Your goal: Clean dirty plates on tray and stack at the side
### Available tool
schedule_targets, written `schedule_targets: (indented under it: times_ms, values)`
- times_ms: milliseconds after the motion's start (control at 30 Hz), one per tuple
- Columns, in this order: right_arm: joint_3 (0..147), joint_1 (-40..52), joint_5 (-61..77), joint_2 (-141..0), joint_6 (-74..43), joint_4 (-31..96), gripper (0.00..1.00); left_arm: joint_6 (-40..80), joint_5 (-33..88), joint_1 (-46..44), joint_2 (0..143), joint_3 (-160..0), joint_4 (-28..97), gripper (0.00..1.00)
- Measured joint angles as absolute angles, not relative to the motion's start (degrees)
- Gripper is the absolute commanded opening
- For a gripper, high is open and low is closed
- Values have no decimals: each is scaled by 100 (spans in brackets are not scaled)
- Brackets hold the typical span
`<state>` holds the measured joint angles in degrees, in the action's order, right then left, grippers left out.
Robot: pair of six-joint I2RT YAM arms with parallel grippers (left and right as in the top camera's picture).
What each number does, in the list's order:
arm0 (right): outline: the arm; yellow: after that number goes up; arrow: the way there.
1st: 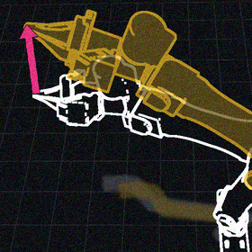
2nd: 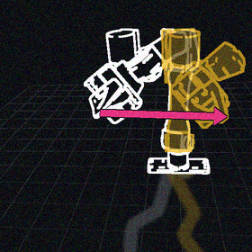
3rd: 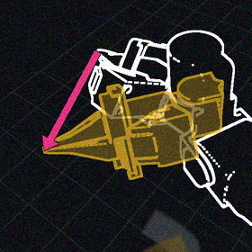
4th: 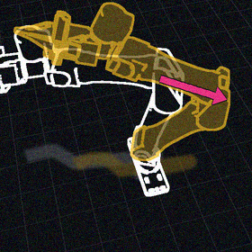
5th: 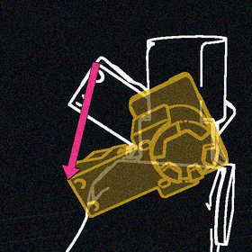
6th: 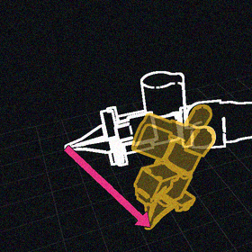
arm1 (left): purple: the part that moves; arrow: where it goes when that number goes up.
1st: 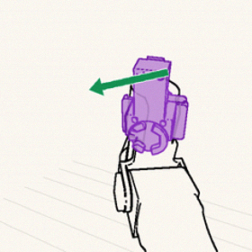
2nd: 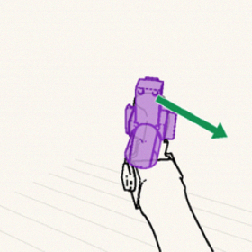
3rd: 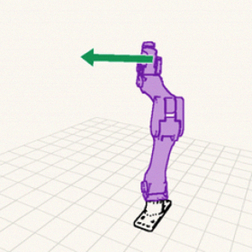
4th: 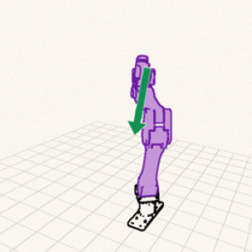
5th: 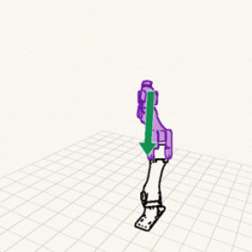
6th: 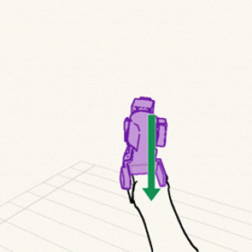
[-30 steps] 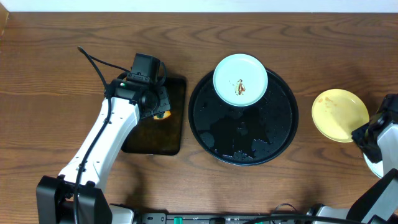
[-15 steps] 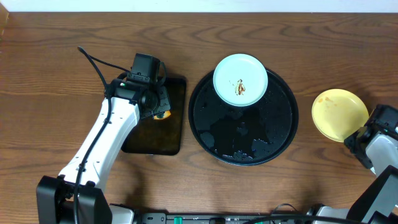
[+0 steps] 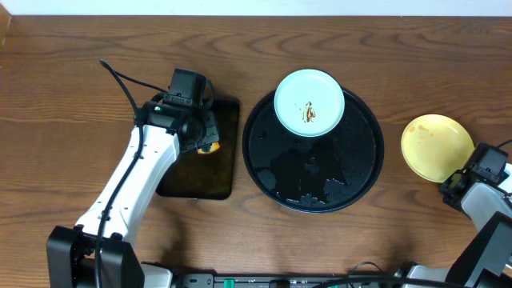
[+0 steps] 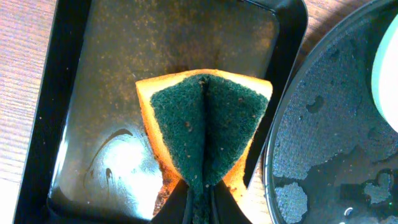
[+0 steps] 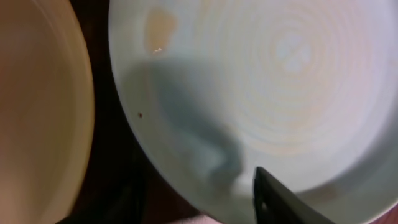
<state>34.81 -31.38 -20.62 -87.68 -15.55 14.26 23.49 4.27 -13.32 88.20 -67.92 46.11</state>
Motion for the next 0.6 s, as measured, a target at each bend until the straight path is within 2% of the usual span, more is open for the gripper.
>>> schedule_targets:
  times_ms: [133, 367, 467, 600]
  values:
    - [3472, -3140, -1999, -8768, -1476, 1511, 27, 2349, 427, -1332, 8820, -6792, 4613, 8]
    - [3494, -3140, -1673, -8687, -1487, 1874, 16, 2349, 427, -1332, 8820, -6792, 4613, 8]
    - [3514, -3140, -1490, -8680, -1531, 1905, 2, 2349, 427, -1332, 8820, -6792, 4611, 8]
    - [3553, -3140, -1389, -8635, -1562, 1920, 1, 2349, 427, -1332, 8820, -6792, 4613, 8]
